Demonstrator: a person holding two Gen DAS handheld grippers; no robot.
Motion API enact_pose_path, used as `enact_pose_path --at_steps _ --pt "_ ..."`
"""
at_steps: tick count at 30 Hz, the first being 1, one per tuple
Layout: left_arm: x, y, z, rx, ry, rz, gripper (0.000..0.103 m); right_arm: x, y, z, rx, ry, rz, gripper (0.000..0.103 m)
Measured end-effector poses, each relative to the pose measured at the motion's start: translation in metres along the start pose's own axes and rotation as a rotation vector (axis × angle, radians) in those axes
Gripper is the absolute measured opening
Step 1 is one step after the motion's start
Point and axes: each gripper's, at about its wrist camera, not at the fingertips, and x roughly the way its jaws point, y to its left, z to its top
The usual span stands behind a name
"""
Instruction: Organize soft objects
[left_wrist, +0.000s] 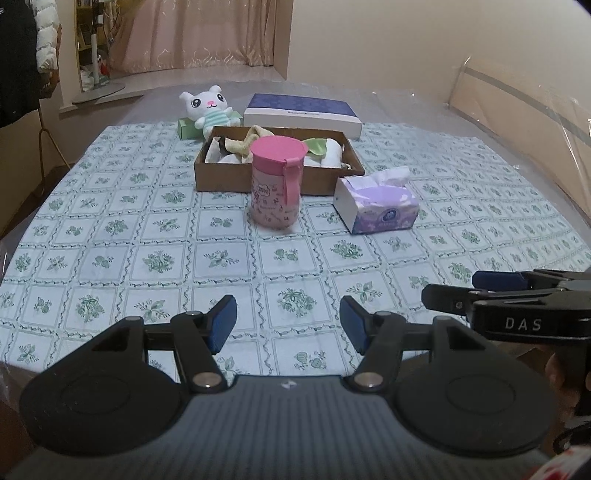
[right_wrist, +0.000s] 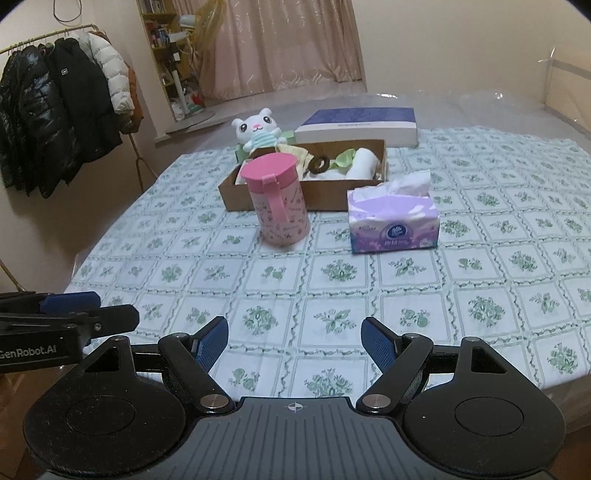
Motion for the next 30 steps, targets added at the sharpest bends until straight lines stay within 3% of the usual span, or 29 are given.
enact_pose_path --at_steps 30 --pt "0.0086 -0.0041 -0.0001 0.01 0.016 0.001 0.06 0.0044 -0.0024 0.0017 0.003 0.011 -0.008 0.079"
